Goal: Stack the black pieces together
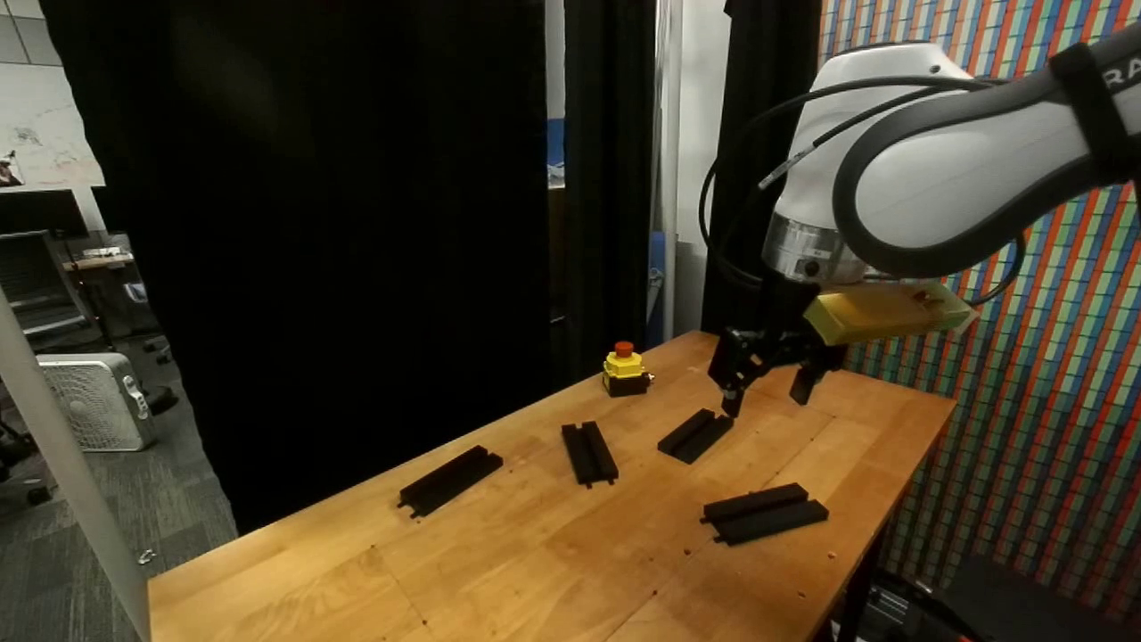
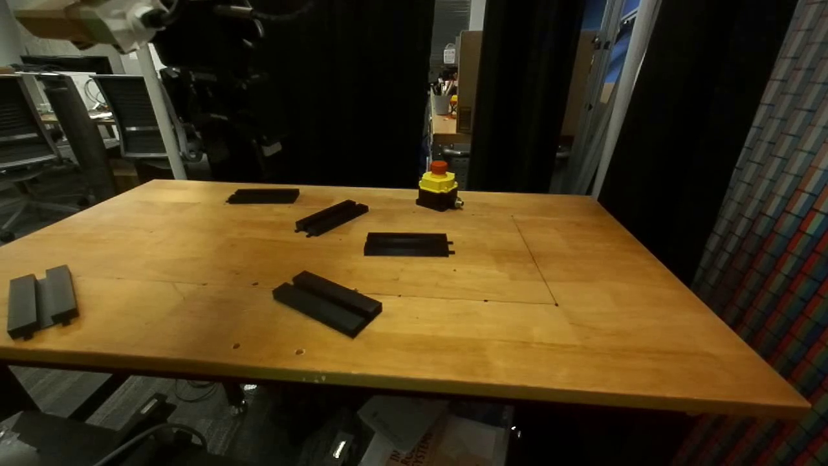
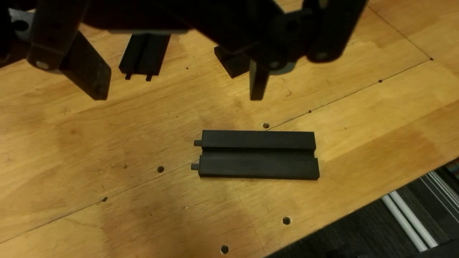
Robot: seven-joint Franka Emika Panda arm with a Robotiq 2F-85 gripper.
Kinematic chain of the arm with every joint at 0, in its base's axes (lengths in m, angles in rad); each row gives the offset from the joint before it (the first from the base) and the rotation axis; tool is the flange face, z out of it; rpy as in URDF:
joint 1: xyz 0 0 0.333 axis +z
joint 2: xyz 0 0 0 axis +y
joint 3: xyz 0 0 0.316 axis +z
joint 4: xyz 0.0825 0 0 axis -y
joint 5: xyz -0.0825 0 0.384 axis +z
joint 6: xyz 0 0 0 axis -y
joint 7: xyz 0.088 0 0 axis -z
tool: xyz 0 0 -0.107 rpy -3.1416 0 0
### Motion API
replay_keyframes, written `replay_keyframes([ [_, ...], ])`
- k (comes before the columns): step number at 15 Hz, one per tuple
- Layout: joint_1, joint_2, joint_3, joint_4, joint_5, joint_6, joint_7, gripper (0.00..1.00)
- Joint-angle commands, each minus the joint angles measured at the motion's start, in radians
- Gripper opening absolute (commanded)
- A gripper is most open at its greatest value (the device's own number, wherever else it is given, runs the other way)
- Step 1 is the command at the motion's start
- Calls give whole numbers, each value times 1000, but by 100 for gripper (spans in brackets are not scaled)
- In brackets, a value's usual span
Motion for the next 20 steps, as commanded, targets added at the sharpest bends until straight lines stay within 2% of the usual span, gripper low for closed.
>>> replay_keyframes([
  [1, -38, 31, -51, 7, 56, 52, 60, 100],
  [4, -74, 83, -101, 17, 103, 72, 94, 100],
  [6, -89, 150, -106, 20, 148, 116, 142, 100],
  [9, -63, 260, -77, 20, 263, 213, 251, 100],
  [14, 40, 471, 25, 55, 439, 399, 546, 100],
  [17, 82, 530, 60, 73, 450, 446, 757, 100],
  [20, 109, 538, 75, 69, 427, 458, 976, 100],
])
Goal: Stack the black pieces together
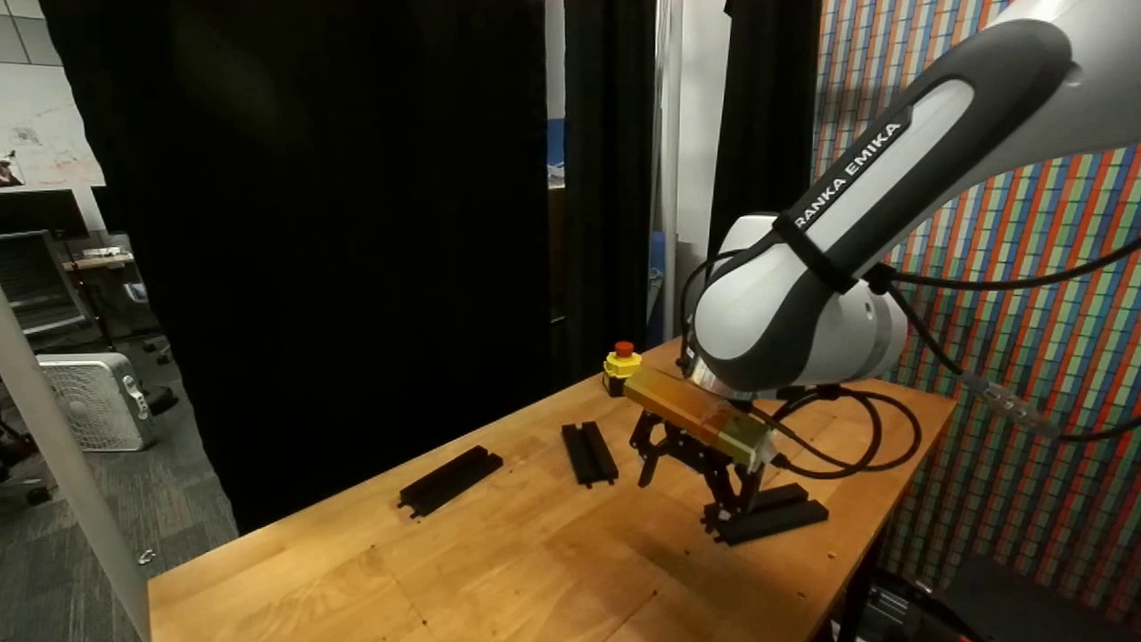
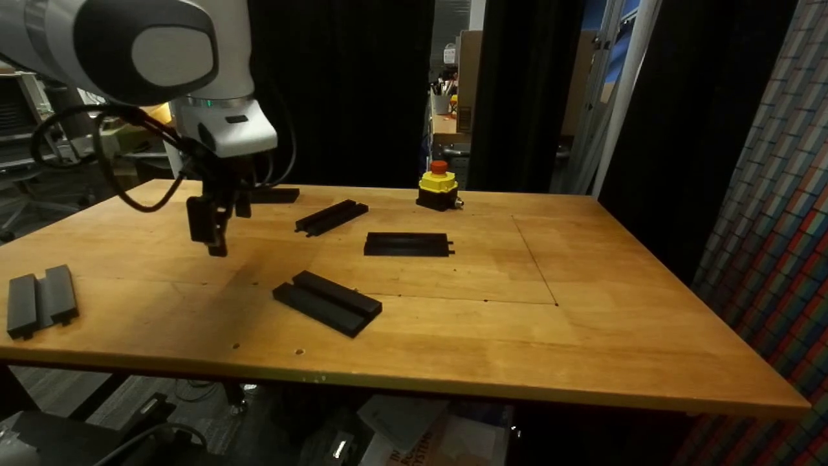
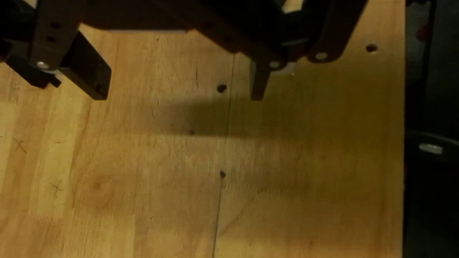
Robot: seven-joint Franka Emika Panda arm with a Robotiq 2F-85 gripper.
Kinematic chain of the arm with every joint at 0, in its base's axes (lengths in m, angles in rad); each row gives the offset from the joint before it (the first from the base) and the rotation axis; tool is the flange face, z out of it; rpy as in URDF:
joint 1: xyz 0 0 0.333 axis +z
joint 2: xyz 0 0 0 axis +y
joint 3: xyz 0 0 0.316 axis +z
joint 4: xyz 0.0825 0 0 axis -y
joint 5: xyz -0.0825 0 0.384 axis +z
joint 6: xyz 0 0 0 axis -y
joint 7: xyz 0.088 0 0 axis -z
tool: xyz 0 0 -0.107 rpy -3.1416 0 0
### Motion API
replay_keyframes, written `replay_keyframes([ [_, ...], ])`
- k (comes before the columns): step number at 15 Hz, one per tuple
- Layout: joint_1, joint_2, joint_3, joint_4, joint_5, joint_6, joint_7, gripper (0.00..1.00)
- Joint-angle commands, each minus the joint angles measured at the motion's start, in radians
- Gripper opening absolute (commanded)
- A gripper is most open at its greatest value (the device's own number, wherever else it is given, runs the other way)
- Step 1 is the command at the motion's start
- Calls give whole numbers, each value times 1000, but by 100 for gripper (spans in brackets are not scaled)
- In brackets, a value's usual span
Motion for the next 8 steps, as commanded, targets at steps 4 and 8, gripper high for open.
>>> replay_keyframes([
  [4, 29, 16, 7, 0, -17, 52, 410, 100],
  [8, 8, 72, -16, -6, -32, 149, 583, 100],
])
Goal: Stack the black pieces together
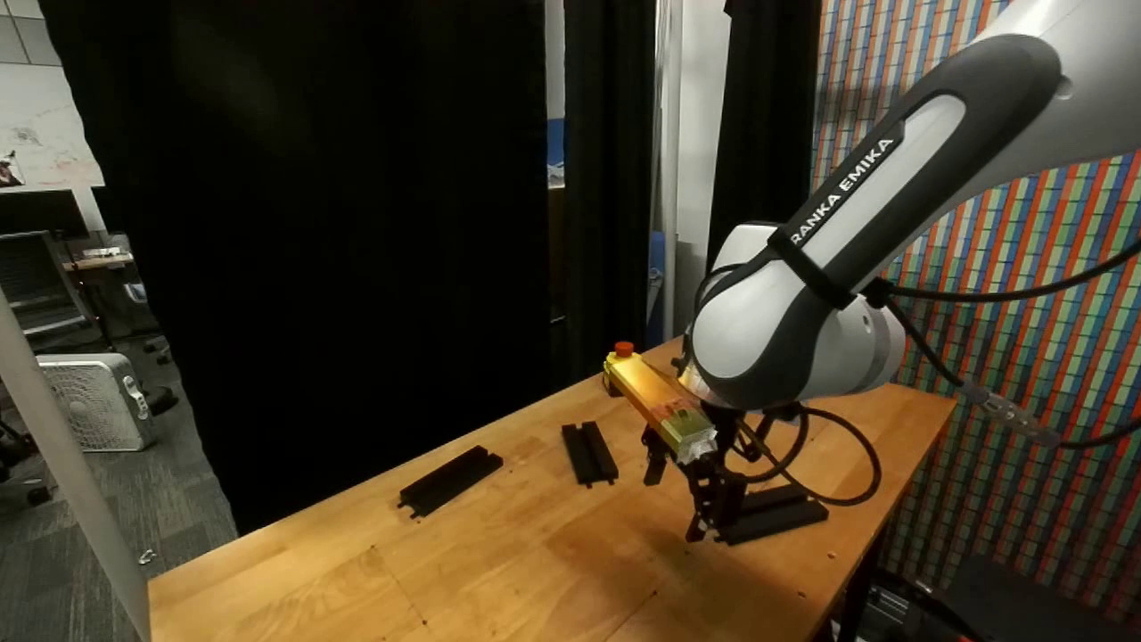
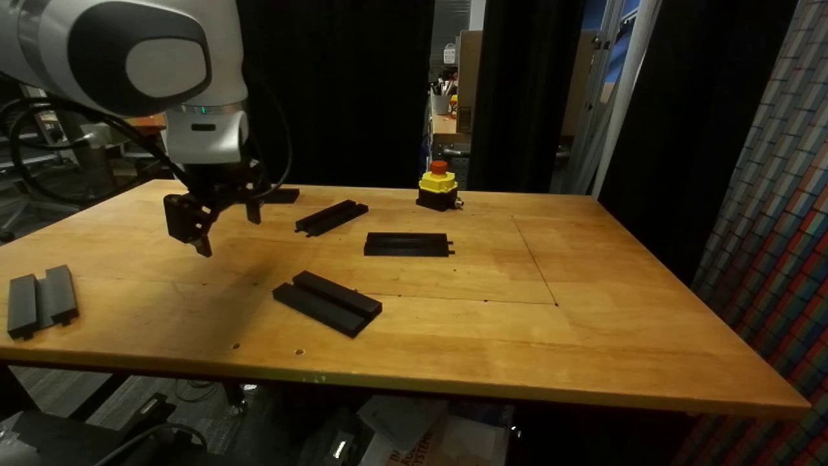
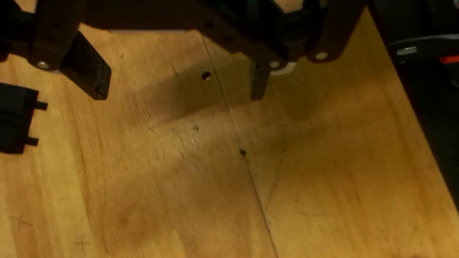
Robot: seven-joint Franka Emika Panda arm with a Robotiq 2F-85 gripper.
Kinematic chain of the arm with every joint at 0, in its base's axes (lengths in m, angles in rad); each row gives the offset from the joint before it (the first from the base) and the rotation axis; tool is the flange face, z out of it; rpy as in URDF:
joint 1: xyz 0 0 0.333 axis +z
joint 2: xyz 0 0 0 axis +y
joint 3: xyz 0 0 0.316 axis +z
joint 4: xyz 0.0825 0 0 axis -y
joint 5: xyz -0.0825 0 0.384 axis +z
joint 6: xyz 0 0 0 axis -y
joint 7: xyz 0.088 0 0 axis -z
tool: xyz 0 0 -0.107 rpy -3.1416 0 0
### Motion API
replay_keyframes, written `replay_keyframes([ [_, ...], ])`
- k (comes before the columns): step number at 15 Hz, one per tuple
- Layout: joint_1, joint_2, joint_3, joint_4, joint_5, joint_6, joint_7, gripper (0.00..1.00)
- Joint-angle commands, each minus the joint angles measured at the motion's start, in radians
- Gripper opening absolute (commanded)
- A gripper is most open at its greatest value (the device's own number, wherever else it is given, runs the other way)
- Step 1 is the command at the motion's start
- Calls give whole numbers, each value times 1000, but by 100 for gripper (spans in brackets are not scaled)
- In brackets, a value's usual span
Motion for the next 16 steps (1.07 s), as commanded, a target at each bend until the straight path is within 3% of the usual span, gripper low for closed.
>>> replay_keyframes([
  [1, -20, 66, -21, -1, -37, 120, 169, 100],
  [3, -35, 116, -47, -3, -50, 184, 232, 100],
  [7, -41, 153, -120, -3, -47, 184, 165, 100],
  [12, -59, 98, -178, 1, -92, 100, -82, 100],
  [16, -60, 37, -213, 6, 42, 0, -394, 100],
])
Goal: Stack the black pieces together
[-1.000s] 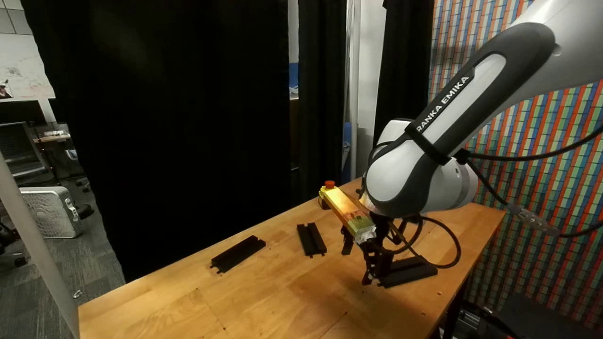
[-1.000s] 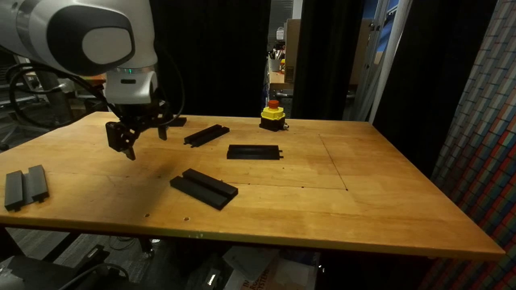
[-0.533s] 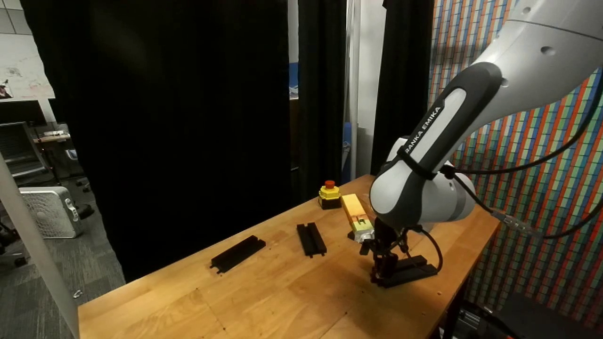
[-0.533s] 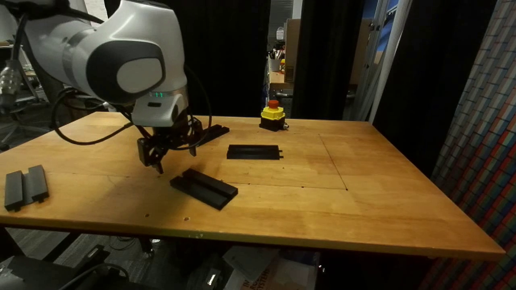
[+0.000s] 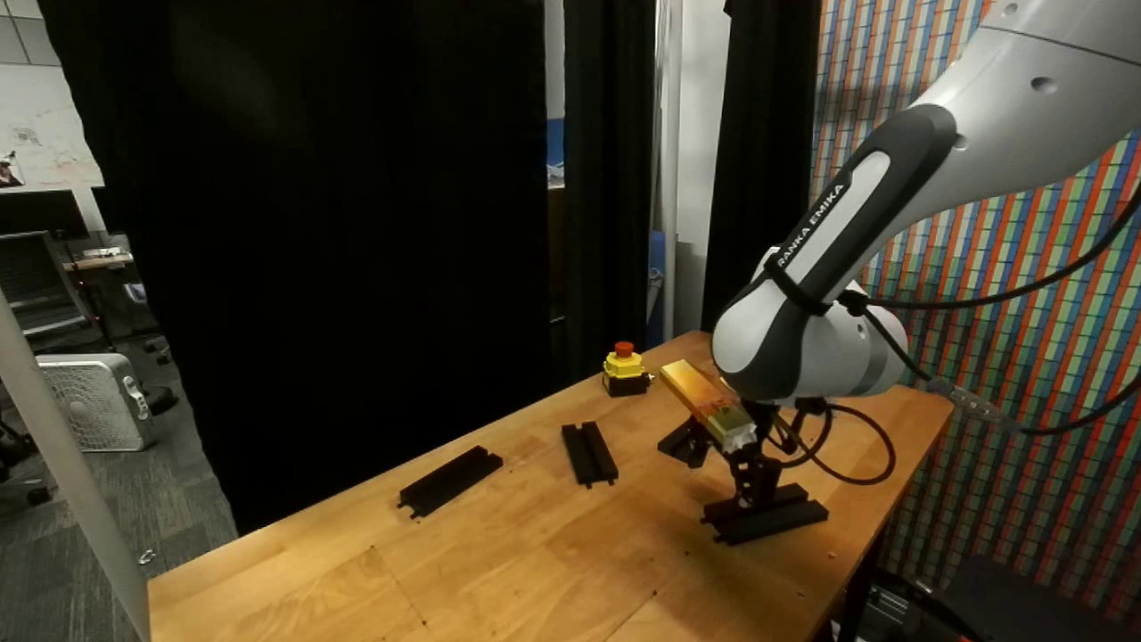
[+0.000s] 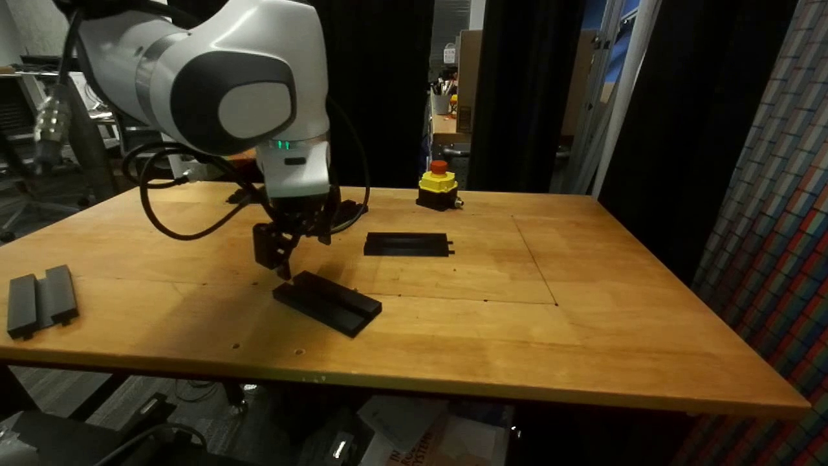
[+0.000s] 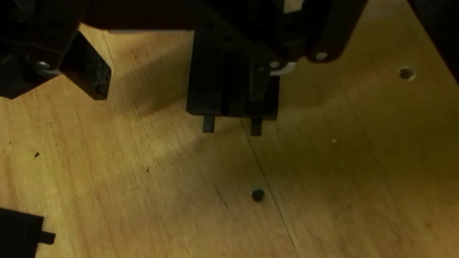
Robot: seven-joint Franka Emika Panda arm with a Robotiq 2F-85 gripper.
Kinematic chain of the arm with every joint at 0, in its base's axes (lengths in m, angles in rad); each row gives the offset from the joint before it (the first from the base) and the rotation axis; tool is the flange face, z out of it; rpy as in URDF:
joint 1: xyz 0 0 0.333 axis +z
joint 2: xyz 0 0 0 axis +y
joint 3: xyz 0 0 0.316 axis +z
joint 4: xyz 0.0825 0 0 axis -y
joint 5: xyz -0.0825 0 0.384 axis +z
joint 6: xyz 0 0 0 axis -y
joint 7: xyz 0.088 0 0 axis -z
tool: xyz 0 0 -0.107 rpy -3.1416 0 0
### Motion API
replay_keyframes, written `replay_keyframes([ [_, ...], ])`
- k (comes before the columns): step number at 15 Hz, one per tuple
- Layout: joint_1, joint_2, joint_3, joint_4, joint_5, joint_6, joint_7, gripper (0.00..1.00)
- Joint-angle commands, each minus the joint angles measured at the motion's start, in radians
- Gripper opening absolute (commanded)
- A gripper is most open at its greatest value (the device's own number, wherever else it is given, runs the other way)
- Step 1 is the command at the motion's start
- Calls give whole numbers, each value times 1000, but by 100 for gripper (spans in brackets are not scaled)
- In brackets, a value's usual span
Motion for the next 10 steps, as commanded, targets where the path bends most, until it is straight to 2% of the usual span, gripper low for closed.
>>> replay_keyframes([
  [1, -4, -86, -45, 1, 110, -113, -271, 100],
  [4, 2, -123, -95, 2, 270, -215, -495, 100],
  [10, -27, -108, -96, 0, 359, -349, -610, 100],
])
